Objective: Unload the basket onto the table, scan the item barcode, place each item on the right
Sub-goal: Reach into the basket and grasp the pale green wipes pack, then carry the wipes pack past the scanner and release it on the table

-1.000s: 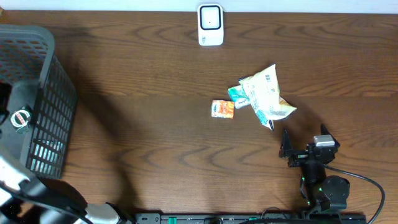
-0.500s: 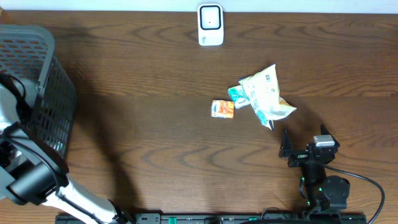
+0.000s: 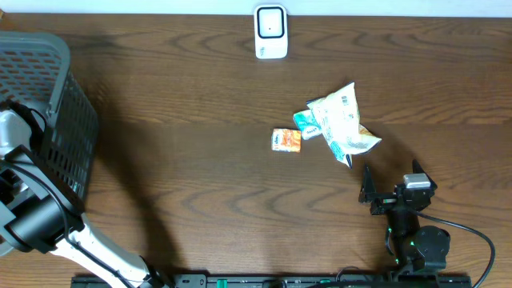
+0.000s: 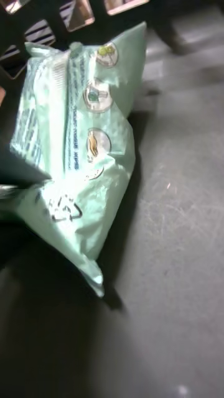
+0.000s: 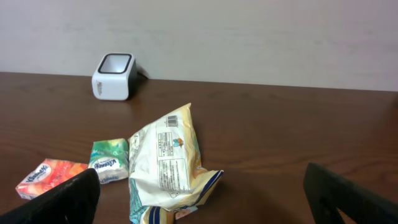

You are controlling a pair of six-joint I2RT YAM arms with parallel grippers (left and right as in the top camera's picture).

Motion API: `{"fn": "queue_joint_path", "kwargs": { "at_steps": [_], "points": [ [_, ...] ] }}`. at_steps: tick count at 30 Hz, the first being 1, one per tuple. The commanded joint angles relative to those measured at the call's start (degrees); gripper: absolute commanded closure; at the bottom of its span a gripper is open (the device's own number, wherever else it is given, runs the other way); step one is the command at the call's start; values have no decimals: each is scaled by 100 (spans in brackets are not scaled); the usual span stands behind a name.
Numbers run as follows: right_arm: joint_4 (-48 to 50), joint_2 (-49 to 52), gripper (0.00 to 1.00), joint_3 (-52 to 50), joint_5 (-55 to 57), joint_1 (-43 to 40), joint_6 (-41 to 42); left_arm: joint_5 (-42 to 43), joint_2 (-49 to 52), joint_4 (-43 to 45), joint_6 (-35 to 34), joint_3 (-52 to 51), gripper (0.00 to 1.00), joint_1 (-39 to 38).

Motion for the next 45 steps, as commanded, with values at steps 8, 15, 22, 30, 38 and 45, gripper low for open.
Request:
{"fn": "queue_joint_path", "kwargs": {
  "at_steps": [8,15,22,30,38,45],
  "points": [
    [-24,-26,1,-4,-35,39,-83,892,-503,28,282,393,93,39],
    [-24,-26,1,-4,-37,39,-83,1397,-2409,625,282,562,93,35],
    [-24,-26,1,-4,-37,39,-83,2638,-4433,1296,280,562,93,31],
    [-24,-26,1,-4,-37,39,-83,4288,-5635,2142,1537,560,93,-1202],
    [-24,-26,1,-4,-37,39,-83,4284,-5296,2201,3434,376,93,-3998],
    [-24,-26,1,-4,-37,39,-83,4282,-4085,2199,4629,365,93,-5495]
  ]
}}
